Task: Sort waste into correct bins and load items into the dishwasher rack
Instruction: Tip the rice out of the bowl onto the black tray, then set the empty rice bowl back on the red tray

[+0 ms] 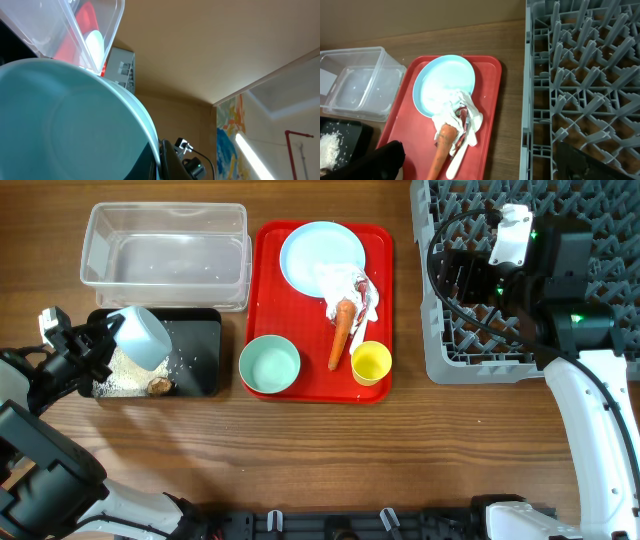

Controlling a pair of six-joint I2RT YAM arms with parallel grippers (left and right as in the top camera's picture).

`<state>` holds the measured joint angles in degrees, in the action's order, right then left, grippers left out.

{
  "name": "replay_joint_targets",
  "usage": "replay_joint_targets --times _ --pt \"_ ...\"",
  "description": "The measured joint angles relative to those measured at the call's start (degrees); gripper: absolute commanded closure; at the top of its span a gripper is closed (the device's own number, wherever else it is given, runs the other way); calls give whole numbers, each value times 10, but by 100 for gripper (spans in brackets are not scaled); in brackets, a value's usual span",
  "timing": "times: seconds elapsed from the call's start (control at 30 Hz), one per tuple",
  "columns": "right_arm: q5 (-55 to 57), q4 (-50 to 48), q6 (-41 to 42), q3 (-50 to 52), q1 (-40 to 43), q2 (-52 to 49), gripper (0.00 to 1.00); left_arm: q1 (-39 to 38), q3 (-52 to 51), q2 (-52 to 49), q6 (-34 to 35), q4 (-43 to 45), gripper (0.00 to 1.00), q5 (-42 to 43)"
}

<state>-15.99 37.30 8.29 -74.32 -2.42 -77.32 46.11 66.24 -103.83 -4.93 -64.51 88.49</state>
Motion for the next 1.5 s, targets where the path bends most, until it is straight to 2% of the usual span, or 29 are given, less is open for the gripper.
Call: replay_joint_targets --times 0.17,0.3,0.43,0.57,0.67,0.7,0.87,0.9,1.03,1.2,1.4,1.5 --pt "0 0 0 0 0 0 1 0 -3 0 -4 89 96 -1" --pt "0 0 0 0 0 0 1 -9 -3 5 -25 95 96 -3" --pt "0 -1 0 0 0 0 0 -66 3 81 -34 98 96 -51" --pt "0 -1 0 0 0 0 1 -154 30 181 8 174 96 -153" --pt "0 -1 0 0 0 0 1 -269 37 235 56 257 96 -294" --pt "0 -1 0 0 0 0 1 -329 38 241 74 286 96 -362" --pt "2 0 0 0 0 0 1 -555 39 219 113 354 96 -626" --pt "2 0 0 0 0 0 1 -609 39 199 117 371 96 -700" --pt "2 0 0 0 0 0 1 -710 39 103 119 393 96 -870" --pt "2 0 0 0 0 0 1 -744 39 -10 120 420 96 -934" --pt "3 0 0 0 0 0 0 -754 39 -30 120 421 95 -951" --pt "6 0 0 0 0 0 0 -761 39 -30 122 411 79 -954"
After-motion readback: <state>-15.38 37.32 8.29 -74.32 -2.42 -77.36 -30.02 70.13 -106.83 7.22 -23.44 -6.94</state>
